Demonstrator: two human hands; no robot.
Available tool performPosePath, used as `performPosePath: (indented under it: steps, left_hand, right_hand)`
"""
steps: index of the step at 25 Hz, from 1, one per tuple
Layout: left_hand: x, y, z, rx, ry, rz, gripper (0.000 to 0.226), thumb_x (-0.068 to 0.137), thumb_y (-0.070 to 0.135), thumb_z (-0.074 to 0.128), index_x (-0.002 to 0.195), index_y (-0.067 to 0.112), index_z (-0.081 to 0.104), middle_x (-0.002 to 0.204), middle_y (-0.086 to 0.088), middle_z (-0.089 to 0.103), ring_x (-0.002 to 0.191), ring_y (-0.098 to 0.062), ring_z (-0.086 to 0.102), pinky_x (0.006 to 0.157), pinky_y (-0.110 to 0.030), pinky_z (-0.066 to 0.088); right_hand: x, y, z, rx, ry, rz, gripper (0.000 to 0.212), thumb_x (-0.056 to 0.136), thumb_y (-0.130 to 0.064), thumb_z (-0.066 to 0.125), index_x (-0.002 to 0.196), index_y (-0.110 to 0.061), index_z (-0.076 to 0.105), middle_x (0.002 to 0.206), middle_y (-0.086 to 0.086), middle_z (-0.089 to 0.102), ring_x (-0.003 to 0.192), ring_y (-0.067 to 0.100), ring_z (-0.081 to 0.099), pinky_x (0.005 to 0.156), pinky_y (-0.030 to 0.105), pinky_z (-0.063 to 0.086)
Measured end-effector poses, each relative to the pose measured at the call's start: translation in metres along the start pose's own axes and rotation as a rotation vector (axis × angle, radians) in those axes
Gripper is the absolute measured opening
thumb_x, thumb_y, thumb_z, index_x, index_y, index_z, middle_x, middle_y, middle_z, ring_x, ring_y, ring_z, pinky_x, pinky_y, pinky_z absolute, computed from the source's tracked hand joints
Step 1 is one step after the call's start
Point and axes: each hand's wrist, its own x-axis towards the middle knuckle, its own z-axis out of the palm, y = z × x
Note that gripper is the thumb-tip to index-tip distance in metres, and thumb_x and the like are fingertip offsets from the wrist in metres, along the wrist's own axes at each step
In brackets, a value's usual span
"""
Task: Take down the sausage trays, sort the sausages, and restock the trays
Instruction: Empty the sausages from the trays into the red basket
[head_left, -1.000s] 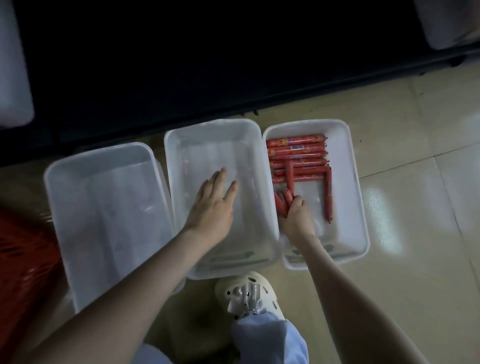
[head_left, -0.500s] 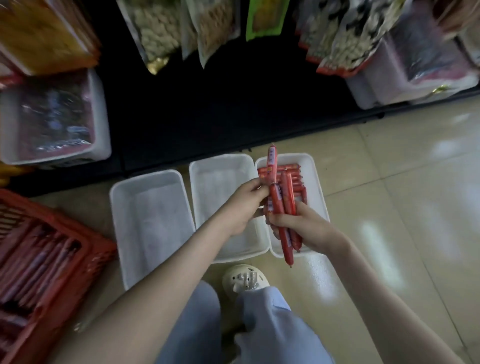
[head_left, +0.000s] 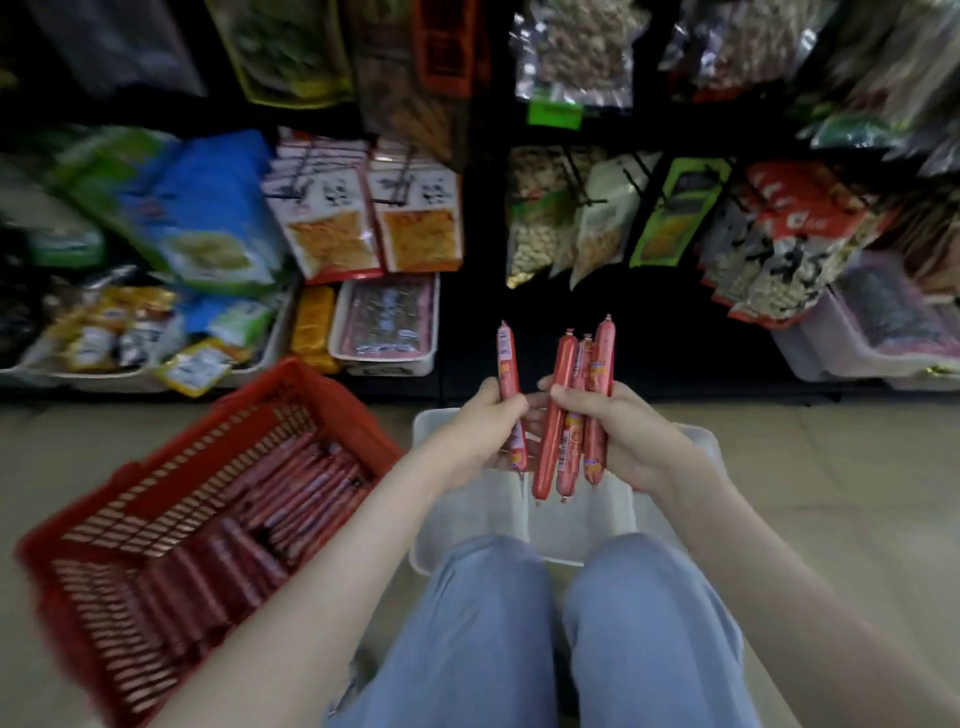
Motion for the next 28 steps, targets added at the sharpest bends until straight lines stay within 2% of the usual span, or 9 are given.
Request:
performPosePath:
  steps: [3,5,7,9,13,16,18,23,28]
  left_hand:
    - [-0.057,-0.009,-0.054,-0.024,-0.002,0.060,0.023,0.100,0.014,0.044,0.123,0.016,0.038,0.099,-0.002,0.061,0.059,-0.006,0.062,0.043,-0.022,0.047]
    - [-0.091,-0.018,-0.085,-0.058,0.020,0.113,0.034,0.100,0.012,0.045,0.132,0.019,0.036,0.094,-0.003,0.059,0.057,-0.006,0.062,0.041,-0.022,0.047]
    - [-0.123,-0.029,-0.115,-0.111,0.051,0.155,0.045,0.098,0.011,0.048,0.136,0.031,0.034,0.102,-0.003,0.064,0.077,-0.016,0.067,0.061,-0.037,0.058]
    - [-0.154,-0.036,-0.141,-0.152,0.098,0.204,0.051,0.097,0.012,0.050,0.133,0.046,0.035,0.109,0.003,0.067,0.093,-0.021,0.066,0.078,-0.046,0.053]
    - [-0.208,-0.045,-0.175,-0.205,0.243,0.284,0.052,0.097,0.011,0.050,0.119,0.058,0.041,0.106,0.005,0.069,0.085,-0.015,0.068,0.067,-0.036,0.056]
    - [-0.235,-0.058,-0.193,-0.183,0.323,0.302,0.061,0.097,0.014,0.052,0.134,0.057,0.030,0.116,0.001,0.068,0.099,-0.024,0.067,0.083,-0.050,0.053]
    - [-0.249,-0.067,-0.203,-0.168,0.359,0.310,0.065,0.096,0.016,0.055,0.137,0.058,0.027,0.116,0.001,0.068,0.100,-0.024,0.067,0.086,-0.051,0.053]
    - [-0.275,-0.089,-0.217,-0.195,0.427,0.336,0.062,0.093,0.014,0.059,0.128,0.060,0.036,0.113,0.000,0.069,0.096,-0.023,0.069,0.083,-0.050,0.055]
    - [-0.268,-0.091,-0.223,-0.264,0.457,0.365,0.061,0.090,0.008,0.061,0.127,0.053,0.042,0.110,0.000,0.070,0.089,-0.017,0.069,0.070,-0.041,0.059]
  right_hand:
    - [0.000,0.019,0.068,0.000,-0.053,0.008,0.016,0.092,-0.006,0.054,0.107,-0.003,0.061,0.105,0.016,0.070,0.090,0.024,0.070,0.076,0.037,0.059]
    - [0.001,0.032,0.108,-0.005,-0.139,0.007,0.016,0.093,-0.005,0.053,0.105,-0.004,0.064,0.105,0.016,0.070,0.093,0.023,0.070,0.079,0.036,0.058]
    - [0.000,0.042,0.148,-0.030,-0.252,0.013,0.018,0.090,-0.006,0.054,0.105,-0.005,0.065,0.103,0.014,0.071,0.092,0.023,0.070,0.080,0.036,0.058]
    - [-0.003,0.050,0.186,-0.051,-0.350,0.023,0.025,0.083,-0.009,0.059,0.106,-0.003,0.065,0.100,0.016,0.070,0.088,0.025,0.070,0.079,0.038,0.058]
    - [-0.010,0.068,0.250,-0.123,-0.493,0.052,0.032,0.075,-0.009,0.064,0.106,-0.003,0.065,0.094,0.017,0.070,0.083,0.027,0.070,0.074,0.041,0.058]
    - [-0.018,0.085,0.284,-0.206,-0.530,0.044,0.026,0.077,-0.006,0.066,0.103,-0.006,0.066,0.092,0.015,0.072,0.084,0.027,0.070,0.076,0.042,0.058]
    - [-0.024,0.096,0.299,-0.237,-0.554,0.026,0.021,0.083,-0.002,0.063,0.103,-0.006,0.065,0.092,0.014,0.071,0.085,0.027,0.070,0.074,0.041,0.058]
    - [-0.037,0.116,0.326,-0.356,-0.602,0.071,0.024,0.090,-0.006,0.058,0.113,-0.001,0.061,0.098,0.016,0.070,0.086,0.025,0.070,0.069,0.035,0.058]
    - [-0.025,0.111,0.335,-0.391,-0.634,0.137,0.017,0.094,-0.016,0.055,0.101,-0.004,0.065,0.089,0.014,0.071,0.078,0.023,0.070,0.071,0.037,0.060]
